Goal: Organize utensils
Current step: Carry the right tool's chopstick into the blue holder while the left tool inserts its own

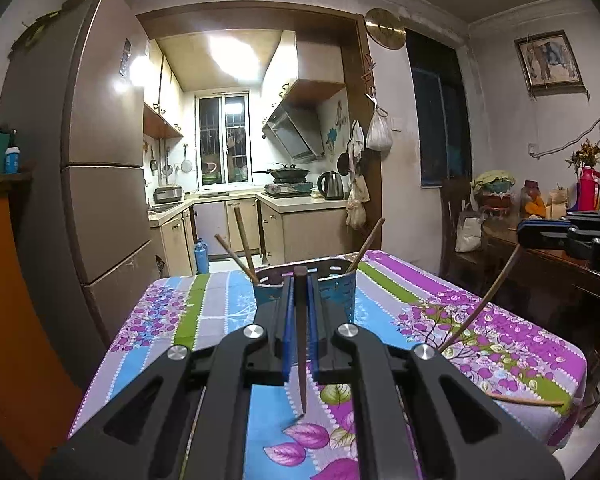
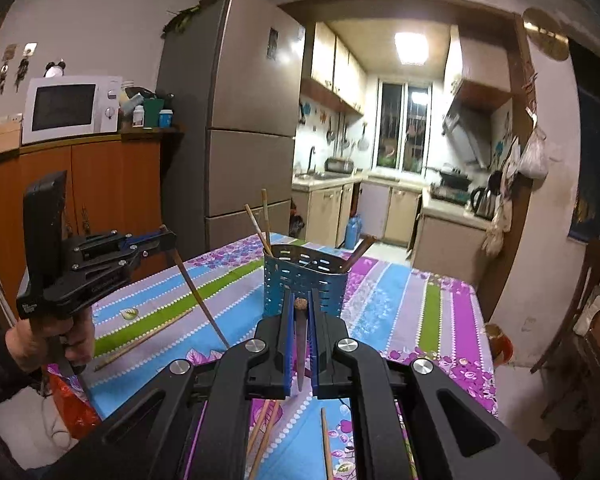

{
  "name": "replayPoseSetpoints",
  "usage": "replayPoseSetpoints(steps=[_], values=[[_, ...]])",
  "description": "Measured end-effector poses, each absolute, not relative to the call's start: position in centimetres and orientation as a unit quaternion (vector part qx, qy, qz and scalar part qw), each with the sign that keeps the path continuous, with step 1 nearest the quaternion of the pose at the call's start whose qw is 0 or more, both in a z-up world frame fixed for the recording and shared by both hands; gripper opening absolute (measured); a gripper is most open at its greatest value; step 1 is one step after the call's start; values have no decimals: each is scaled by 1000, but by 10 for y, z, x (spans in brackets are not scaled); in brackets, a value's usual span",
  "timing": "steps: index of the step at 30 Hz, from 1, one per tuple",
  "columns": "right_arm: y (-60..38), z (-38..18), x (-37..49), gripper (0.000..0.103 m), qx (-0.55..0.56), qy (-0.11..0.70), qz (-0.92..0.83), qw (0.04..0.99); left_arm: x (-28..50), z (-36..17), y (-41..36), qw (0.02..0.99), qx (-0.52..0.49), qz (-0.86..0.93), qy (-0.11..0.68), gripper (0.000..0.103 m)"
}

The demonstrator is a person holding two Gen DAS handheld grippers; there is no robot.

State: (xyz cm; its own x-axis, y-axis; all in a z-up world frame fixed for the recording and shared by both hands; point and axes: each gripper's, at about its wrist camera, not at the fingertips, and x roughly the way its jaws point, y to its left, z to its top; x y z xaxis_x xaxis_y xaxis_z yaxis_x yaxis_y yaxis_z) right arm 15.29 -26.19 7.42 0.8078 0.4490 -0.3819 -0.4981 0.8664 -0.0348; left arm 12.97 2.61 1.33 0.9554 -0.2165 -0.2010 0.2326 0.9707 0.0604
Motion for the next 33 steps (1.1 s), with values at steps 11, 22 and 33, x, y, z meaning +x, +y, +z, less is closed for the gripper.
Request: replayPoseSetpoints(steps=[11,22,33], values=[[-254,117,191,8,-70,213,256,940,149,57,21,984,50,-122,117,5],[-238,197,231,8,-73,184,256,946,172,137,14,988,47,-114,93,5],[-227,219,305,8,-67,196,229,951,235,168,3,990,40,-96,97,5]])
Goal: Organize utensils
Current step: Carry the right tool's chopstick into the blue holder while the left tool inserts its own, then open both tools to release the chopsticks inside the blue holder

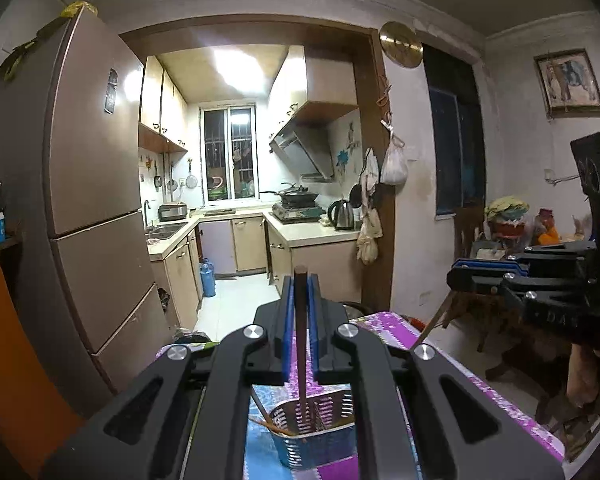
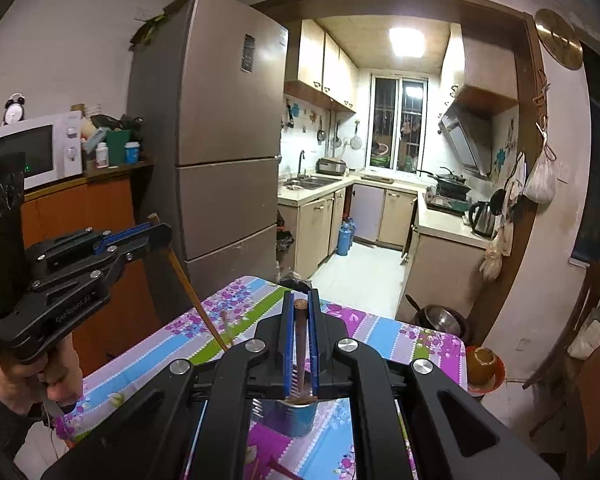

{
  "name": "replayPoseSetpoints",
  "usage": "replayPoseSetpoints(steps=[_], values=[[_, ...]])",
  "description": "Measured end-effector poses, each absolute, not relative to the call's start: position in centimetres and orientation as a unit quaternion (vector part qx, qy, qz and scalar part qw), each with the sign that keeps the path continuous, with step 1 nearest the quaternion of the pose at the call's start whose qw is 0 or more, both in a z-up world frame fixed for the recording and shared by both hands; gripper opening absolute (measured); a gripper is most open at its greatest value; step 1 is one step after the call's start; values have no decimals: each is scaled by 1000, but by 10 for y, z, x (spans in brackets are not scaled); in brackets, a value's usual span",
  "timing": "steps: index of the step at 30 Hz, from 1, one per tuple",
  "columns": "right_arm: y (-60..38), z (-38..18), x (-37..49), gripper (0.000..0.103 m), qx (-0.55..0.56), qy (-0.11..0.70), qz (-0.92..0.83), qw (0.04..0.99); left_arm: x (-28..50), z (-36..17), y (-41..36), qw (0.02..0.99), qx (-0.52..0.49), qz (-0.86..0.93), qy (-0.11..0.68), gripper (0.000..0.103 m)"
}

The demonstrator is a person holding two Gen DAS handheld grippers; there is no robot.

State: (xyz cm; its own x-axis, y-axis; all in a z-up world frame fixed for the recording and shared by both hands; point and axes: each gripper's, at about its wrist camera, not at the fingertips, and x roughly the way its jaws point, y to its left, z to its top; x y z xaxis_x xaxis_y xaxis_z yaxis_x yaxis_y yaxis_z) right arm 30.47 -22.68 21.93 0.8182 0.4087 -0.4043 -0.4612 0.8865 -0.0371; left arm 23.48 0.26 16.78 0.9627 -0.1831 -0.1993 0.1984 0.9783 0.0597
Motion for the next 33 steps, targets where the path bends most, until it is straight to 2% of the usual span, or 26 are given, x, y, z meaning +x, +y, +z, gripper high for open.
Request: replayPoseSetpoints(steps=[14,23,30,33], values=[[-222,169,370,8,-43,249,228,940,306,112,4,983,48,-72,161,5],[-224,143,389,8,-34,273,226,935,325,102,11,981,44,-62,180,5],[-225,145,387,8,-29,266,220,938,325,104,12,980,49,-56,182,7],[-229,150,382,11,-28,256,217,941,322,106,12,982,49,-52,177,19]])
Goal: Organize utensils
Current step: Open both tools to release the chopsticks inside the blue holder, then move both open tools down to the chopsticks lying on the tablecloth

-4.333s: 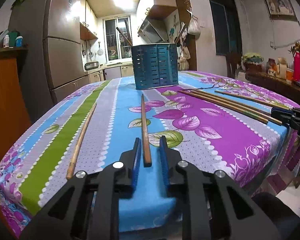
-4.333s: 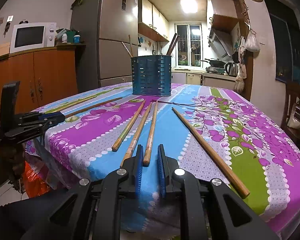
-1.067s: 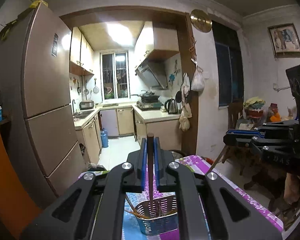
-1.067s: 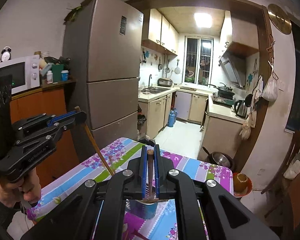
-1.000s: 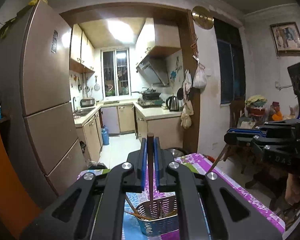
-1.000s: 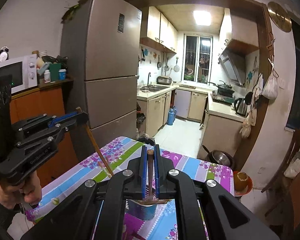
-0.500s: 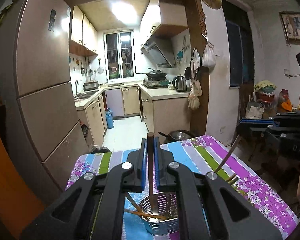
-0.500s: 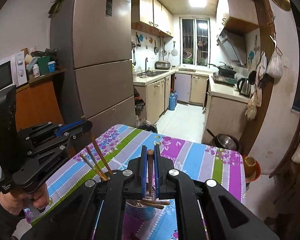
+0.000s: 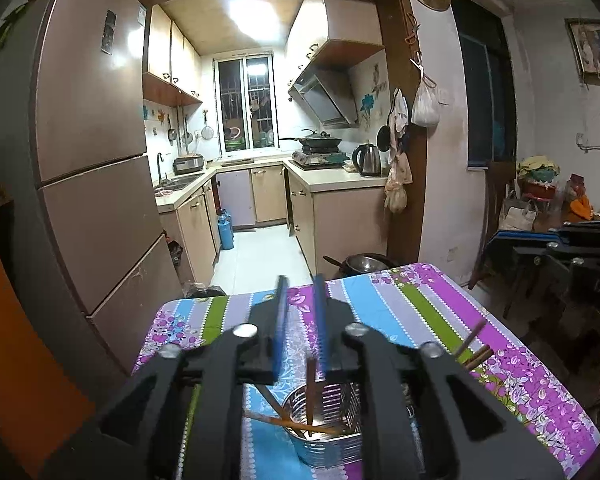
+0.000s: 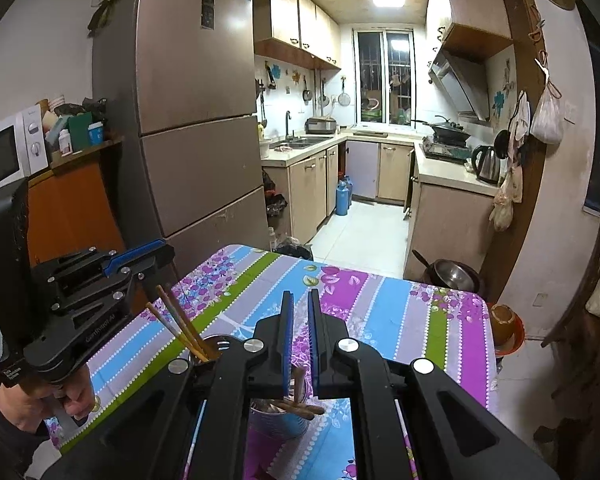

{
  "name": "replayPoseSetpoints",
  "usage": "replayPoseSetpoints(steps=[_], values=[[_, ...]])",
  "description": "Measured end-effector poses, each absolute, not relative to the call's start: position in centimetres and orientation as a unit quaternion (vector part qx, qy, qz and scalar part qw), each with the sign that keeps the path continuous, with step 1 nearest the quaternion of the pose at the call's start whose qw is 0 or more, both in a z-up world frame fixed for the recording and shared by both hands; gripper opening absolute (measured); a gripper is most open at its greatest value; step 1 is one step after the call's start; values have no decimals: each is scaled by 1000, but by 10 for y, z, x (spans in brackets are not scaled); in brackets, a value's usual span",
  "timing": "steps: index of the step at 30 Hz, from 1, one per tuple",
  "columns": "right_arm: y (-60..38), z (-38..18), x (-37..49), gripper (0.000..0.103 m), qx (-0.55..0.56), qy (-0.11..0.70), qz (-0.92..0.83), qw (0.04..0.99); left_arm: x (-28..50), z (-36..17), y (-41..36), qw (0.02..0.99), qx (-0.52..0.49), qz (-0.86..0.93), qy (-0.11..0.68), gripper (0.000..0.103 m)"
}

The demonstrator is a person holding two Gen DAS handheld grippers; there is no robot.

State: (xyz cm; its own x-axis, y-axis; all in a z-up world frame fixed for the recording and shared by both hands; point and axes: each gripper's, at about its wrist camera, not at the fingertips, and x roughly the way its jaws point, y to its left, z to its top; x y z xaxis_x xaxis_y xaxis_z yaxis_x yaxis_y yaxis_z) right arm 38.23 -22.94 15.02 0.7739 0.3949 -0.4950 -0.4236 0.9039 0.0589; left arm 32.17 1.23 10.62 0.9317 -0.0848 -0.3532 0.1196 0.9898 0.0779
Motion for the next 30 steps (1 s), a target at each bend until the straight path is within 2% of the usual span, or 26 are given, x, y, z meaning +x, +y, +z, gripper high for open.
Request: replayPoseSetpoints(steps=[2,7,11,15,21,25,30], values=[[-233,153,377,17,-24,250,217,943,318,108,11,982,50,-50,173,33],[-253,164,338,17,-11,212,224,951,291,118,10,987,48,-47,147,46],[-275,152,256,17,-8,161,251,955,230,119,15,992,39,-63,100,58],[-297,88,152,17,-4,143,271,952,172,92,28,993,51,-69,79,62],[-300,-43,46,17,8,203,267,942,113,28,70,992,41,-44,110,63],[-288,-95,22,17,21,228,254,940,90,-6,95,989,30,-14,141,63],[-270,-123,21,17,4,236,241,941,69,-37,119,985,14,10,171,63]])
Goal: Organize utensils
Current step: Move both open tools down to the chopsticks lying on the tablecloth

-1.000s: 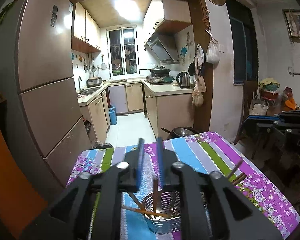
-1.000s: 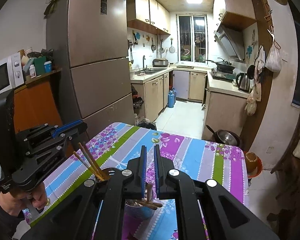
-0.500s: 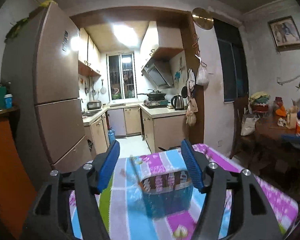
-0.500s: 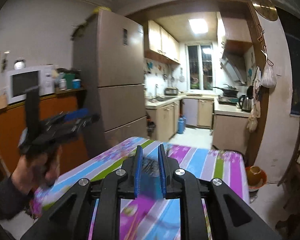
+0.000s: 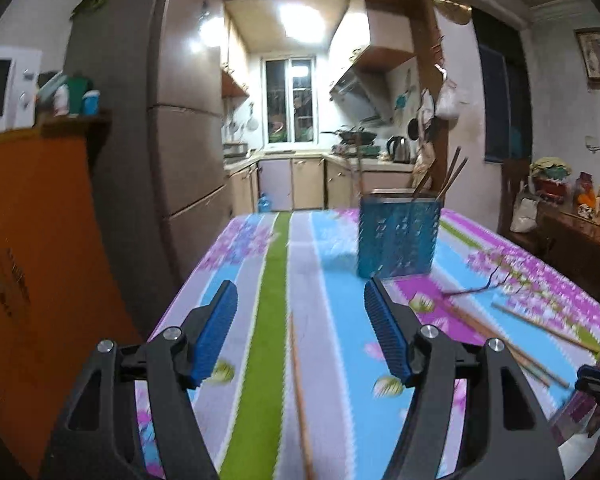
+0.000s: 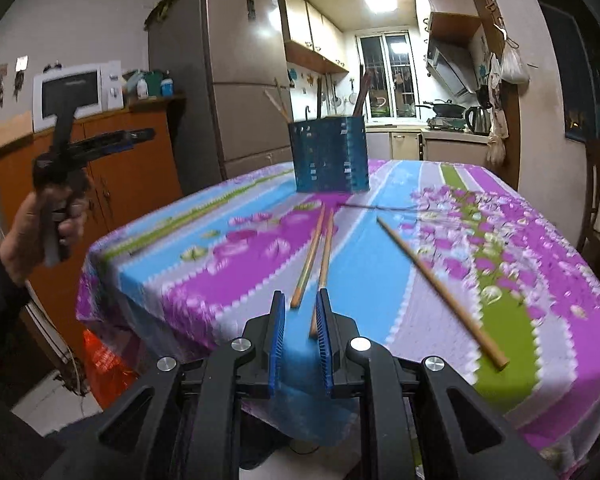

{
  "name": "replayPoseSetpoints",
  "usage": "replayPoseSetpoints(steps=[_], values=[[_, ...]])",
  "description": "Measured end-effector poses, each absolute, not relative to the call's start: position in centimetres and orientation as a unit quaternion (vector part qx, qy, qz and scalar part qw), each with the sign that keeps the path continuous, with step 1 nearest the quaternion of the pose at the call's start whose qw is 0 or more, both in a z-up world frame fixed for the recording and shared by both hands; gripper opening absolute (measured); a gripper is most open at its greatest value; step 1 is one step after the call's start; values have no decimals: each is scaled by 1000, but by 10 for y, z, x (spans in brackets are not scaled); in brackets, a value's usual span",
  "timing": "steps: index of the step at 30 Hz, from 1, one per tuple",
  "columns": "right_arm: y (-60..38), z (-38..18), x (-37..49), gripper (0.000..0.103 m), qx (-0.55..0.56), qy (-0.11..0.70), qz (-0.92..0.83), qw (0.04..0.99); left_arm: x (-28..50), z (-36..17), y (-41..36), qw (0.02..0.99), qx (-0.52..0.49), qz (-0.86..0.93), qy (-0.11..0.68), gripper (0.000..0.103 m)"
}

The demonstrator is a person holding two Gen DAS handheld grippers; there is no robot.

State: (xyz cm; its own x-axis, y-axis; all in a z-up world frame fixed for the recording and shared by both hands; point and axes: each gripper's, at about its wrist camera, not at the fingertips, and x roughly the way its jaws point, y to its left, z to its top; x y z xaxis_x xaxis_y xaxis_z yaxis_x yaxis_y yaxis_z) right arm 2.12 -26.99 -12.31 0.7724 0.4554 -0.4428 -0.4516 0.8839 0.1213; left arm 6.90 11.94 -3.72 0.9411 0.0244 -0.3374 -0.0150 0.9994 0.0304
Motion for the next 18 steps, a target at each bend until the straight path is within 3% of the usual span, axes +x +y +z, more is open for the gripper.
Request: replayPoseSetpoints(steps=[15,18], values=[[-263,-141,34,17,-13,220,207,953,25,-104,137,978,11,8,207,63],[-264,-141,33,8,-13,216,200,956,23,-113,136,977,15,8,213,63]])
